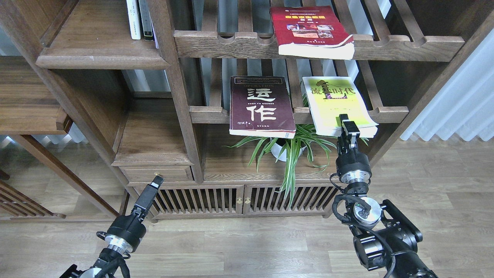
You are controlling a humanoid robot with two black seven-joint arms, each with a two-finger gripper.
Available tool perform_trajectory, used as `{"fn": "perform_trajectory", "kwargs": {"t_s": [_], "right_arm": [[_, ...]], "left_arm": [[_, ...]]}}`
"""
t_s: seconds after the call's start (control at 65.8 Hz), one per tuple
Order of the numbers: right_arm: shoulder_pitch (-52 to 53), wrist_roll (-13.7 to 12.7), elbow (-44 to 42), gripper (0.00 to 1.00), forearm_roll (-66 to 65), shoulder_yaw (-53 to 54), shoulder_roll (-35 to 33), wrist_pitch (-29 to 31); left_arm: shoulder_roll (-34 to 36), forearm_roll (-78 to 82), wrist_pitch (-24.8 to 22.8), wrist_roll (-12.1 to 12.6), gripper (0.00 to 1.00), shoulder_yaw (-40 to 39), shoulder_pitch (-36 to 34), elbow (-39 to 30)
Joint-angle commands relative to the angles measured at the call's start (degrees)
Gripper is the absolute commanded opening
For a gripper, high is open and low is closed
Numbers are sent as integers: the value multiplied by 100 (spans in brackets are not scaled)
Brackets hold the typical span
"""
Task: Organize books on shelf
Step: 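Grasp the bottom edge of the yellow-green book with the right gripper, then pull the yellow-green book off the shelf and lower it toward the left gripper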
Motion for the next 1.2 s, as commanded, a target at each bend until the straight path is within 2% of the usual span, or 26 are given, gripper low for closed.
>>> {"fn": "perform_trajectory", "kwargs": {"t_s": [0.0, 0.076, 0.213, 0.426, 0.608, 0.867, 1.186], "right_arm": [[-27, 0, 1, 5, 0, 7, 0, 233], [-54, 9, 1, 4, 0, -19, 0, 432], [-150, 26, 194, 4, 105, 33, 0, 432], [-888, -9, 941, 3, 281, 7, 0, 432], [-1530, 35, 1951, 3, 642, 42, 0, 432], [-1881, 518, 2356, 3, 730, 121, 0, 432], [-2927, 527, 2734, 3, 1151, 921, 0, 432]], "left_arm": [[0, 0, 0, -10, 100, -17, 2, -17], [0, 0, 0, -1, 100, -44, 2, -17], [0, 0, 0, -1, 100, -52, 2, -17], [0, 0, 0, 16, 100, -61, -16, 0], [0, 0, 0, 16, 100, -9, -112, 53], [0, 0, 0, 8, 100, 0, -104, 88], [0, -79, 0, 16, 100, 35, -112, 141]]}}
